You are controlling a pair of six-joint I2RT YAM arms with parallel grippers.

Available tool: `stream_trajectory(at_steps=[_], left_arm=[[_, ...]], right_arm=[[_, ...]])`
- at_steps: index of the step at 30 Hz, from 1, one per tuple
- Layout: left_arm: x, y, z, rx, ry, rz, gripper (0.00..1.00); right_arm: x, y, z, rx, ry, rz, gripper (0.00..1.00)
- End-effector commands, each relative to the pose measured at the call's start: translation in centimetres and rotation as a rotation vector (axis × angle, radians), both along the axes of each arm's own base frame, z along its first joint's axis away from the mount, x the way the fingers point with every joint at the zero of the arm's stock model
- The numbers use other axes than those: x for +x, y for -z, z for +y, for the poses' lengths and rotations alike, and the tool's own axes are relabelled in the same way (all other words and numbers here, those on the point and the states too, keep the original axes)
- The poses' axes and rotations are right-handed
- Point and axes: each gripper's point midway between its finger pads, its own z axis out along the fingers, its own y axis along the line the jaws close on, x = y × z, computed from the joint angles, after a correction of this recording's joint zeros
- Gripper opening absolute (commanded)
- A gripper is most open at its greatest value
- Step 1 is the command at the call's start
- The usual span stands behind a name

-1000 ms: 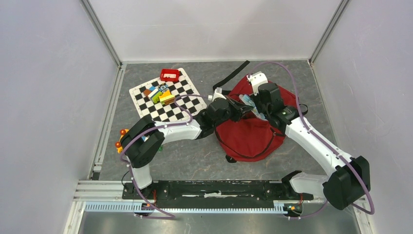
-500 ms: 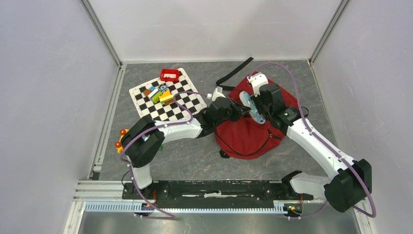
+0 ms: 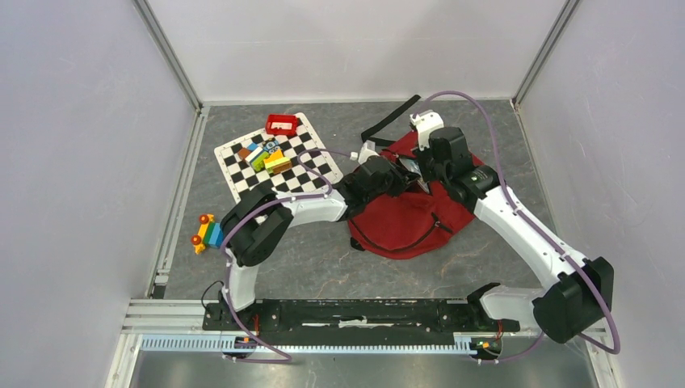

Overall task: Pack the student bag
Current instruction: Place the stationery in the student bag.

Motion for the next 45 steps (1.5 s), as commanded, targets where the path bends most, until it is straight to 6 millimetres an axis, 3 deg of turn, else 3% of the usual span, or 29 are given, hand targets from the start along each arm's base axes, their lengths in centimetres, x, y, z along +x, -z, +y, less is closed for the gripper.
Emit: stream_trajectory(at_steps=[1, 9, 10, 12, 17, 20, 22, 24, 29, 31, 36, 40, 45], left_arm=[[2.0, -3.3, -2.1, -0.068, 0.014, -0.107, 0.02], [2.7, -2.6, -3.2, -0.036, 0.073, -0.143, 0.03], [2.6, -2.5, -3.2, -0.015, 0.083, -0.143, 0.07], [2.3, -2.2, -2.6, 0.045, 0.097, -0.138, 0.32], [1.9, -3.3, 0.4, 0.147, 0.098, -0.132, 0.68], [1.2, -4.0, 2.4, 0.187, 0.122, -0.146, 0.83], [0.5, -4.0, 4.4, 0.222, 0.127, -0.135, 0.88], [-0.2, -3.9, 7.0, 0.274, 0.116, -0.131, 0.93], [-1.7, -1.8, 13.9, 0.405, 0.045, -0.069, 1.0], [-2.7, 0.1, 16.6, 0.448, 0.009, -0.007, 1.0], [-5.1, 4.8, 20.4, 0.493, -0.016, 0.169, 1.0], [-6.0, 7.5, 21.1, 0.439, -0.028, 0.268, 1.0], [-5.8, 8.1, 17.7, 0.34, 0.111, 0.255, 1.0]], right_arm=[[1.9, -4.9, 2.5, 0.107, -0.041, -0.105, 0.0], [2.1, -2.5, 2.0, 0.095, 0.02, -0.053, 0.0], [2.1, -2.2, 1.6, 0.089, 0.043, -0.052, 0.0], [2.0, -2.4, 0.9, 0.083, 0.082, -0.059, 0.0], [2.1, -3.5, -0.4, 0.061, 0.142, -0.093, 0.0], [2.3, -4.5, -0.5, 0.062, 0.143, -0.105, 0.17], [2.3, -5.3, -0.5, 0.064, 0.139, -0.116, 0.35], [2.2, -6.0, -0.5, 0.064, 0.129, -0.128, 0.47], [1.3, -6.2, 0.5, 0.057, 0.019, -0.131, 0.66], [0.7, -5.6, 1.2, 0.069, -0.039, -0.117, 0.73], [-1.2, -3.6, 3.0, 0.082, -0.153, -0.087, 0.82], [-2.7, -2.2, 4.7, 0.088, -0.22, -0.063, 0.83], [-4.8, 0.7, 7.4, 0.063, -0.31, -0.023, 0.83]])
